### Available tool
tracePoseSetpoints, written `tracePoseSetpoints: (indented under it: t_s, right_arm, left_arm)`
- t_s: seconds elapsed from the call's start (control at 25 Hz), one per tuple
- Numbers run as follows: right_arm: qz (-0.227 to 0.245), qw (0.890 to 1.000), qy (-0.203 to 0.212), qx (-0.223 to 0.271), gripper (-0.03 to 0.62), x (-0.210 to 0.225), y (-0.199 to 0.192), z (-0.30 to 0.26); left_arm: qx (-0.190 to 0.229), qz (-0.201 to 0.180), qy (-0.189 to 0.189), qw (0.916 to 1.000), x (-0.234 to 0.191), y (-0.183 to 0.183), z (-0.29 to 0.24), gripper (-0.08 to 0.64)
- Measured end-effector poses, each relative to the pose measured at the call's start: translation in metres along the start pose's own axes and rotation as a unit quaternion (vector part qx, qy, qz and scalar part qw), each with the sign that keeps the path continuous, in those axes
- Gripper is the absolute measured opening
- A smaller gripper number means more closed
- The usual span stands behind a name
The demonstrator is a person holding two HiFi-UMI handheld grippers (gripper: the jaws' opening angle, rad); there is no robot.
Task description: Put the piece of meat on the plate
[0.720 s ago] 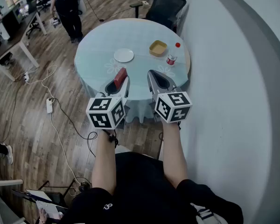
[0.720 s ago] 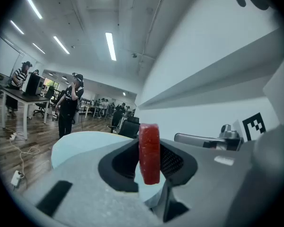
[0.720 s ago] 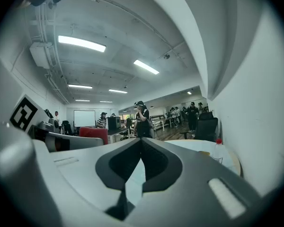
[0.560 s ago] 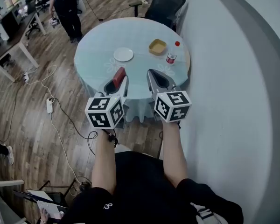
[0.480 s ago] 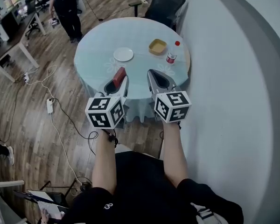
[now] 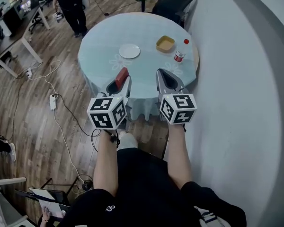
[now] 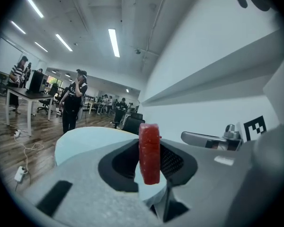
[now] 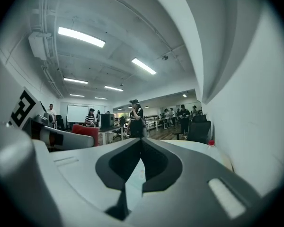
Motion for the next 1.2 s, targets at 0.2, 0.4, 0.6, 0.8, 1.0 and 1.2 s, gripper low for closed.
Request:
tracePoseSetpoints:
  t_s: [0.2, 0.4, 0.6, 0.8, 1.0, 1.2]
  right_arm:
    - [-0.005, 1.000, 0.000, -0.010, 0.009, 0.015, -0.015, -0.031]
    - [-0.013, 0.999, -0.013, -0.029, 0.009, 0.046, -0.033, -0.090]
    - [-0.027, 0.997, -0.027, -0.067, 0.009, 0.091, -0.067, -0.197]
    - [-0.054, 0.993, -0.041, -0.101, 0.009, 0.109, -0.094, -0.282]
    - [-0.062, 0.990, -0.052, -0.115, 0.009, 0.123, -0.099, -0.333]
    - [-0.065, 0.982, -0.071, -0.163, 0.009, 0.156, -0.123, -0.349]
  left_arm:
    - [-0.012, 0.019, 0.008, 0.9997, -0.028, -0.009, -0.031, 0.089]
    - [-0.038, 0.024, 0.003, 0.9990, -0.061, -0.010, -0.094, 0.089]
    - [-0.095, 0.016, 0.011, 0.9953, -0.122, -0.005, -0.194, 0.089]
    - [-0.153, 0.023, 0.007, 0.9879, -0.184, -0.007, -0.261, 0.089]
    - [-0.195, 0.059, 0.012, 0.9790, -0.234, -0.015, -0.317, 0.089]
    - [-0.239, 0.123, -0.002, 0.9632, -0.258, -0.043, -0.360, 0.089]
Point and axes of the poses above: the fingertips, and each gripper's own axes: z backward along the fingers, x to its right, y out of its top, the point moved 3 cm from there along z, backward along the fingers, and after that the axes turned 5 degrees about z, right-handed, at the moved point
